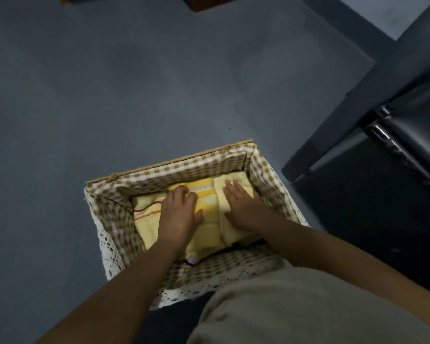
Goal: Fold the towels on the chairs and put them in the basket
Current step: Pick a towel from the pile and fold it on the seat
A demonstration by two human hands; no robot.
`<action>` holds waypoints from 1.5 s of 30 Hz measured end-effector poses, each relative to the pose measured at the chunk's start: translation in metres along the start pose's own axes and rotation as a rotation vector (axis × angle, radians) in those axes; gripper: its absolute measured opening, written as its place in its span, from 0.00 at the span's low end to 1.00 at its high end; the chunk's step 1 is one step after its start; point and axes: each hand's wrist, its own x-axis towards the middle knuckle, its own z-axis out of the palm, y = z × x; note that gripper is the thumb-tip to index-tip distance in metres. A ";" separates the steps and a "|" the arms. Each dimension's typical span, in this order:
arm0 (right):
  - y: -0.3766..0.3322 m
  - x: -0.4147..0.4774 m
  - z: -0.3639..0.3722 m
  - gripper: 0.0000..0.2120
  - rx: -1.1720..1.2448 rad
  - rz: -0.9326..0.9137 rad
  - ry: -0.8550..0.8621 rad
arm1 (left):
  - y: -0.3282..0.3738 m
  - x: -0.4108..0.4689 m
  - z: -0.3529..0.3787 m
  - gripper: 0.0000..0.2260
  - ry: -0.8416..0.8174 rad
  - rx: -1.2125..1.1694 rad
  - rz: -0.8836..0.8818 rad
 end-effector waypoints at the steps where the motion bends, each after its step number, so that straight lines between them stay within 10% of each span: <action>1: 0.002 0.001 0.000 0.34 0.015 0.010 -0.003 | 0.000 0.001 0.003 0.21 -0.044 0.028 0.039; 16: 0.010 -0.014 -0.019 0.36 0.134 0.007 0.029 | 0.025 0.028 -0.016 0.37 -0.540 0.258 0.031; 26: -0.005 -0.134 -0.176 0.23 0.389 0.136 0.479 | 0.071 0.081 -0.175 0.17 -0.342 -0.145 0.087; 36: 0.075 -0.384 -0.263 0.21 0.260 0.505 0.937 | 0.301 0.078 -0.335 0.18 -0.080 -0.364 0.480; 45: 0.191 -0.561 -0.162 0.26 0.359 1.081 0.975 | 0.518 -0.006 -0.278 0.14 -0.242 -0.401 0.848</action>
